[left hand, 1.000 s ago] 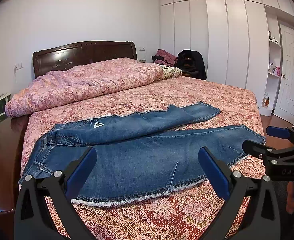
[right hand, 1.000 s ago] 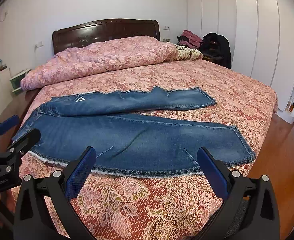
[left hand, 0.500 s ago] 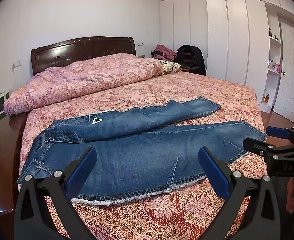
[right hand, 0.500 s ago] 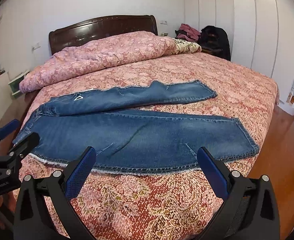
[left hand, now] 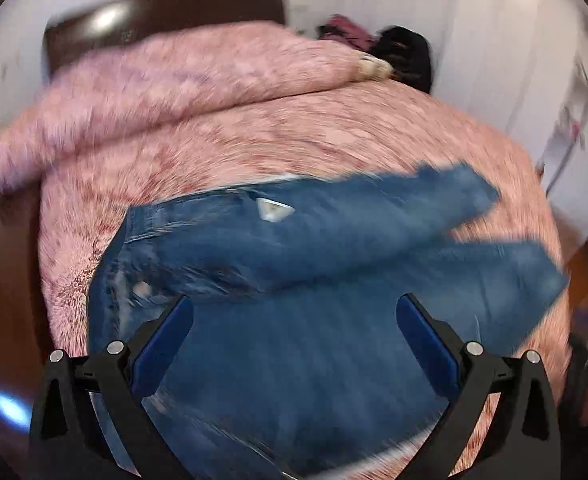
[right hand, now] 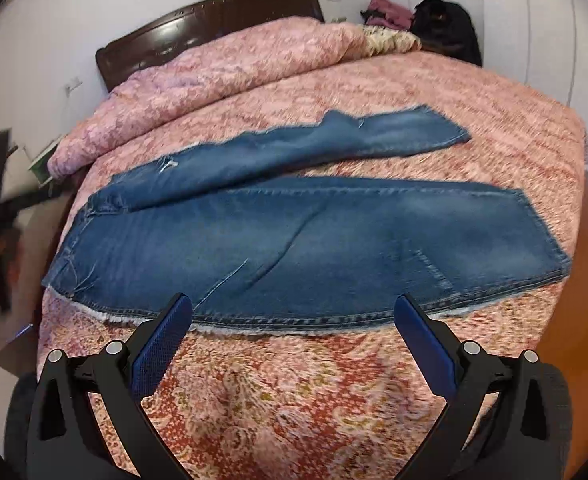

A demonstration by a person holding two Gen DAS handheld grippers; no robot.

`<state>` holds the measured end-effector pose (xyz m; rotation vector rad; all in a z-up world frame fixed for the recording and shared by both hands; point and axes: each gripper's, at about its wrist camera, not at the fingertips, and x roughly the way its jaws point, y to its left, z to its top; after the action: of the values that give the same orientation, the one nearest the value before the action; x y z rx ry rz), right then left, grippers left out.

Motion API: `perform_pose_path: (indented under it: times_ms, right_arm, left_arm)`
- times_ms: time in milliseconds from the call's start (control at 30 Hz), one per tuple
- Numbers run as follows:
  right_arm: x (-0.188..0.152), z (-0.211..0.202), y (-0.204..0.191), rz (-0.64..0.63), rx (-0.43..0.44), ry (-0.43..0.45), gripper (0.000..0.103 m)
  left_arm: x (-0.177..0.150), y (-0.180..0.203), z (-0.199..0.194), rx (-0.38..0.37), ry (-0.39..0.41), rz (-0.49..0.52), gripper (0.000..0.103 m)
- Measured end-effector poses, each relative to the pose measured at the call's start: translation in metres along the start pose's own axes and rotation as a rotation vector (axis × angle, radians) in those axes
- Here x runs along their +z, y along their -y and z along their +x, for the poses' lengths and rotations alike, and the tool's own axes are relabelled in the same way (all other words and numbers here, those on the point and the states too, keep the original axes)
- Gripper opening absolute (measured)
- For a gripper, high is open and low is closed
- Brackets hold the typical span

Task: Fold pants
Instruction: 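Move both tools down toward the blue jeans, then grasp the jeans waistband with the left tool while the right tool grasps the leg hem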

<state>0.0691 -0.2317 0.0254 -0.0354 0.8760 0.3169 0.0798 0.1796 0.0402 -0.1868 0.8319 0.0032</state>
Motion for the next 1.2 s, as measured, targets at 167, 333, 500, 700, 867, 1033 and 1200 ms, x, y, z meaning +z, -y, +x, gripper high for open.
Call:
perform_pose_path:
  times_ms: [167, 333, 500, 700, 867, 1033, 1200]
  right_arm:
    - [0.007, 0.025, -0.009, 0.001, 0.024, -0.074, 0.100]
    - [0.014, 0.048, -0.016, 0.003, 0.044, -0.130, 0.100]
    - [0.018, 0.066, -0.018, 0.007, 0.046, -0.170, 0.100]
    - [0.016, 0.082, -0.014, 0.029, 0.043, -0.222, 0.100]
    - [0.013, 0.086, -0.018, 0.028, 0.054, -0.236, 0.100]
    - [0.018, 0.085, -0.019, 0.008, 0.065, -0.223, 0.100]
    - [0.065, 0.090, 0.029, 0.084, 0.086, -0.176, 0.100]
  left_arm:
    - [0.055, -0.119, 0.055, -0.036, -0.095, -0.211, 0.101]
    - [0.080, -0.169, 0.117, 0.016, -0.140, -0.228, 0.101]
    - [0.078, -0.185, 0.173, 0.052, -0.223, -0.194, 0.100]
    - [0.070, -0.189, 0.194, -0.040, -0.235, -0.202, 0.083]
    - [0.064, -0.208, 0.185, -0.069, -0.209, -0.323, 0.035]
    - [0.062, -0.195, 0.181, -0.016, -0.172, -0.285, 0.012]
    - [0.058, -0.173, 0.187, 0.116, -0.190, -0.221, 0.012]
